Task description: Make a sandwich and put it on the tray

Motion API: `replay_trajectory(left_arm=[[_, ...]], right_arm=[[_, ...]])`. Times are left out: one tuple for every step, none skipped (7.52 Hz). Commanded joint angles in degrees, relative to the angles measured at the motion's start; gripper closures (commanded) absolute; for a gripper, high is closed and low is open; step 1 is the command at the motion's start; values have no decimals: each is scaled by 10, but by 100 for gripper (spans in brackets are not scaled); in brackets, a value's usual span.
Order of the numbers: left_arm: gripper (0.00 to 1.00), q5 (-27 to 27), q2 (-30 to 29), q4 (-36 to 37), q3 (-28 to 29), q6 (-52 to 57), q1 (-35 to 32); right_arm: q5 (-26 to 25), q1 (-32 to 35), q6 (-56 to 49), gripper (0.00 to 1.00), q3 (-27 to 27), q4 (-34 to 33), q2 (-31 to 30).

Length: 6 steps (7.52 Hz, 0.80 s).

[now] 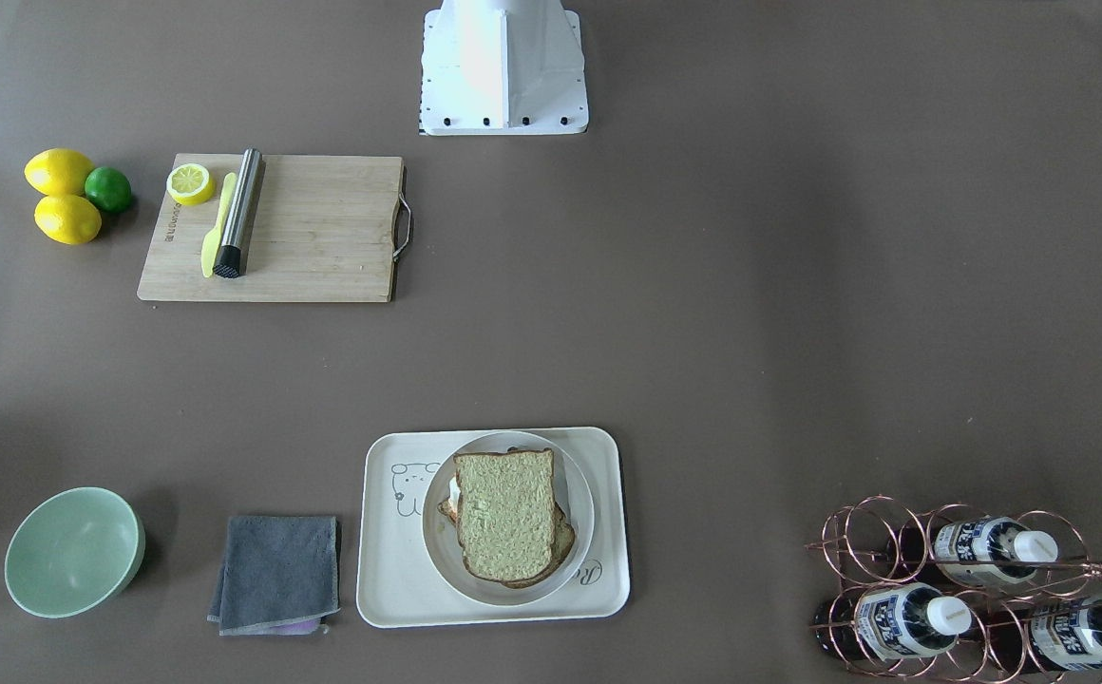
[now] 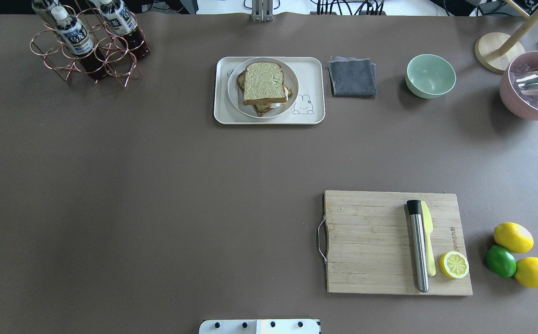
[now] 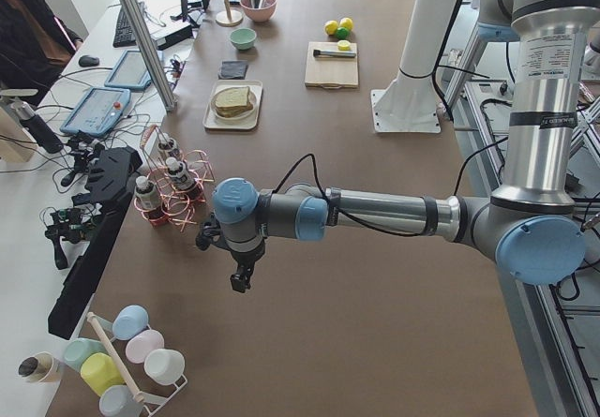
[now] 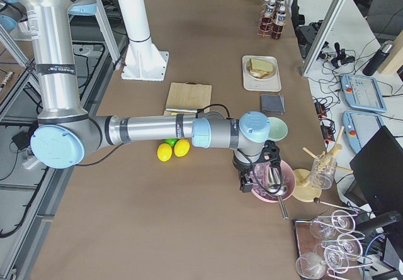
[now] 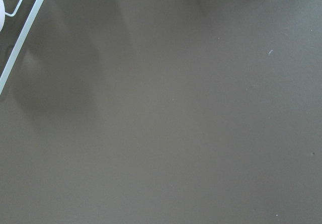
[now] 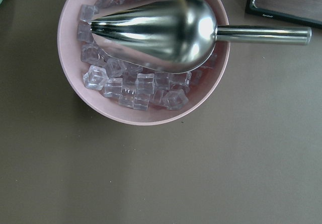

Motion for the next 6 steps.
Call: replay_trajectory(left_arm=[[2, 0, 0, -2, 9, -3, 0], [2, -1, 0, -2, 9, -3, 0], [2, 0, 0, -2, 9, -2, 0], [2, -1, 0, -2, 9, -1, 0], [2, -1, 0, -2, 9, 0, 0], [2, -1, -1, -3, 9, 0, 0]], right_arm=[[0, -6, 0, 0, 2, 1, 2], [0, -8, 0, 0, 3, 1, 3], [0, -10, 0, 0, 5, 1, 3], [0, -11, 0, 0, 5, 2, 3], [0, -11, 0, 0, 3, 10, 3], [-1, -11, 0, 0, 3, 12, 3]])
